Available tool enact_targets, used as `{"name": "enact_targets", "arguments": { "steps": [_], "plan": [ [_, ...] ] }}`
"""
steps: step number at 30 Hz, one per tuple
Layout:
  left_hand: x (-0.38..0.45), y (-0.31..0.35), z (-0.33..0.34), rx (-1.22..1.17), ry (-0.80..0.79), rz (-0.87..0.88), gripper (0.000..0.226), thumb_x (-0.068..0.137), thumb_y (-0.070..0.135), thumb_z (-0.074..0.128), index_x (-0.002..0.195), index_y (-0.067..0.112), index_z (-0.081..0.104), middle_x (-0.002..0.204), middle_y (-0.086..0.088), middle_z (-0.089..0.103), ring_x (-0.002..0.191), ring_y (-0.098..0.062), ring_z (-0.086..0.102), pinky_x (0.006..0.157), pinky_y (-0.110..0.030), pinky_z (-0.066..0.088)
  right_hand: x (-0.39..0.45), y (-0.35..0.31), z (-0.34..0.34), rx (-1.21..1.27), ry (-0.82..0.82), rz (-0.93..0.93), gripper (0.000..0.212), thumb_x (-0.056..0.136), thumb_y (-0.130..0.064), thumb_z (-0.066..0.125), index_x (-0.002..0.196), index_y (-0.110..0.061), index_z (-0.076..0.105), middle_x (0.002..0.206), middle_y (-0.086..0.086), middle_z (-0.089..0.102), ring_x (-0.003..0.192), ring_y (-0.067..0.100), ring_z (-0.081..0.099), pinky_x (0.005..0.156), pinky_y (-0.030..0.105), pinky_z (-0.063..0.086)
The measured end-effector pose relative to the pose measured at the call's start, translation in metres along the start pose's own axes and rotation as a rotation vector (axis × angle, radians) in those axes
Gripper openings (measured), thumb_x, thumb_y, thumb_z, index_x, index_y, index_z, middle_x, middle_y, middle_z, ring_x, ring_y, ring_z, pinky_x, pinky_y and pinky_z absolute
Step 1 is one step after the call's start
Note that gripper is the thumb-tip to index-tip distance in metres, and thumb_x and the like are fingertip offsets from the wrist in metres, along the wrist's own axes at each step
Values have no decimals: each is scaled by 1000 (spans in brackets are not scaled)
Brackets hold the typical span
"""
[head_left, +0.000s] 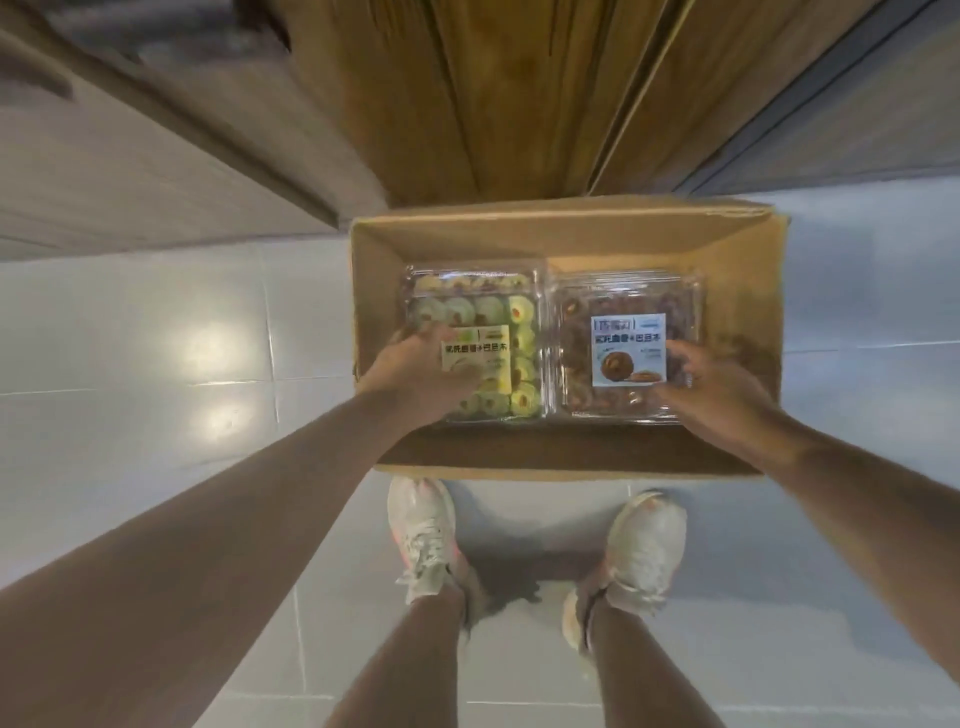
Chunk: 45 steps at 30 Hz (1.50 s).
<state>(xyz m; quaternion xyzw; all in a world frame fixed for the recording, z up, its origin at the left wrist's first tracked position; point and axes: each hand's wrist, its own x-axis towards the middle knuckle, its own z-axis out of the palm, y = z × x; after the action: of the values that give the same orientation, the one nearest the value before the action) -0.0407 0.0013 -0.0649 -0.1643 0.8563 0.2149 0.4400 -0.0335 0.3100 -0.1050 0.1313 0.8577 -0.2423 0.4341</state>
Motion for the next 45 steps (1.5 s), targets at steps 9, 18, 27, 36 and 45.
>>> {"name": "enact_targets", "arguments": {
  "steps": [9,18,27,36,45],
  "plan": [
    [94,-48,51,-278,-78,-163,109,87,20,79,162,42,4,150,-1,51,80,-4,58,56,-19,46,68,38,44,366,195,228,58,91,-6,65,143,-27,49,130,-1,66,110,17,56,89,31,40],
    [100,-37,48,-436,-49,-222,130,82,0,78,158,45,-16,145,-4,55,79,-7,58,60,-25,52,97,50,46,470,54,322,77,71,-9,89,135,-19,47,118,0,70,110,24,65,97,49,53],
    [49,-8,23,-450,83,-68,128,79,11,83,159,42,-13,134,-9,56,105,-20,66,74,-26,55,15,-1,20,381,293,156,83,73,-37,86,141,-28,38,133,-1,65,118,27,65,92,51,58],
    [62,-12,41,-469,39,12,107,94,5,63,156,53,-10,147,1,50,113,-21,60,82,-38,55,39,-2,20,247,127,133,77,92,-23,70,152,-13,23,142,17,53,130,40,49,103,45,42],
    [-7,-13,-6,-488,24,146,98,100,10,59,156,54,-9,140,21,47,118,-10,56,84,-32,57,-39,-17,-22,340,34,-31,72,96,-6,63,151,-20,19,136,0,55,127,20,54,101,38,51]
  ]
}}
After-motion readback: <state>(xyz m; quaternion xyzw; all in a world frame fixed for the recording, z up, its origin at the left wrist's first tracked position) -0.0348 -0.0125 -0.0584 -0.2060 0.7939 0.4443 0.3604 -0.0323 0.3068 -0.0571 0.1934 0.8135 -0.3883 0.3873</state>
